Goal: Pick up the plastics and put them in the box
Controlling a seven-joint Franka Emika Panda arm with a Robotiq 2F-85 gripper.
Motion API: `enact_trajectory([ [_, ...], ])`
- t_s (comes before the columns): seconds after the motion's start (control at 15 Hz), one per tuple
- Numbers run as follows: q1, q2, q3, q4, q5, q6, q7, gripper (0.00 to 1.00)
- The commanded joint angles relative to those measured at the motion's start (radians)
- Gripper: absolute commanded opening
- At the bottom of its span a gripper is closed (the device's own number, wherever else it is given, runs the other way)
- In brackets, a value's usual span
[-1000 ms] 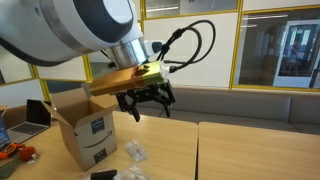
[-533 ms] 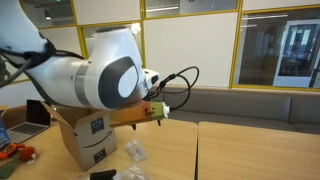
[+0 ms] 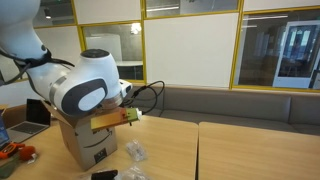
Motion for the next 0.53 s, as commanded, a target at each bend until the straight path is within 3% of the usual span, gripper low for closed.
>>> enact_trajectory([
  [0.0, -0.022, 0.048, 0.068, 0.151, 0.179, -0.101, -0.267, 1.0],
  [0.27, -0.096, 0.138, 0.156, 0.247, 0.359, -0.161, -0.553, 1.0],
  [0.47, -0.199, 0.234, 0.23, 0.315, 0.485, -0.206, -0.77, 1.0],
])
